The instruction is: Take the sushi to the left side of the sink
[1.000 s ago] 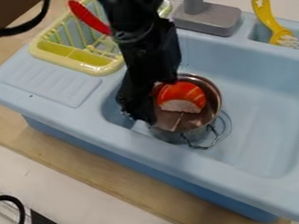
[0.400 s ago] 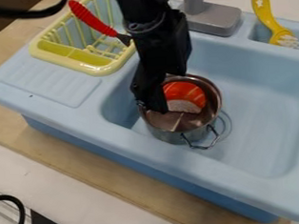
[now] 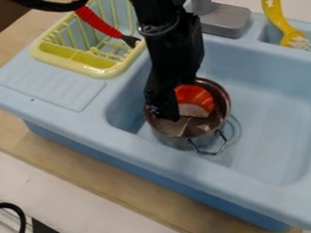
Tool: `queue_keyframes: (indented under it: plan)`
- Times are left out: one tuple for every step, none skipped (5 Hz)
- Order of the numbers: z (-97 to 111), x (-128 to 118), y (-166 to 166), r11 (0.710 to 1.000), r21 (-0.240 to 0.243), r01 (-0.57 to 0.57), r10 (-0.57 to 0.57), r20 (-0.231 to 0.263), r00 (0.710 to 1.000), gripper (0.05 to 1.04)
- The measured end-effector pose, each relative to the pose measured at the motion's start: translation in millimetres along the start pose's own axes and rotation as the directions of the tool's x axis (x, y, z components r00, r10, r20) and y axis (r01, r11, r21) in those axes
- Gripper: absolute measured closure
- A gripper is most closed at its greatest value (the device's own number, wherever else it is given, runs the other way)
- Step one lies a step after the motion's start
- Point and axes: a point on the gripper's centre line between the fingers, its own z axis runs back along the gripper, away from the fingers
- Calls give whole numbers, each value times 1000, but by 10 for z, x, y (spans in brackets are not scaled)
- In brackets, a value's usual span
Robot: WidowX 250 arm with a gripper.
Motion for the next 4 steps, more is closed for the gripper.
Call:
queue_keyframes:
  plan:
    - [-22, 21, -39, 1000, -10, -4, 4, -6, 1000, 88]
    - [-41, 36, -36, 1000, -9, 8, -8, 2, 1000, 88]
    - [-105, 52, -38, 999, -38, 4, -4, 12, 1000, 88]
    - [-153, 28, -66, 999, -50, 8, -9, -11, 1000, 88]
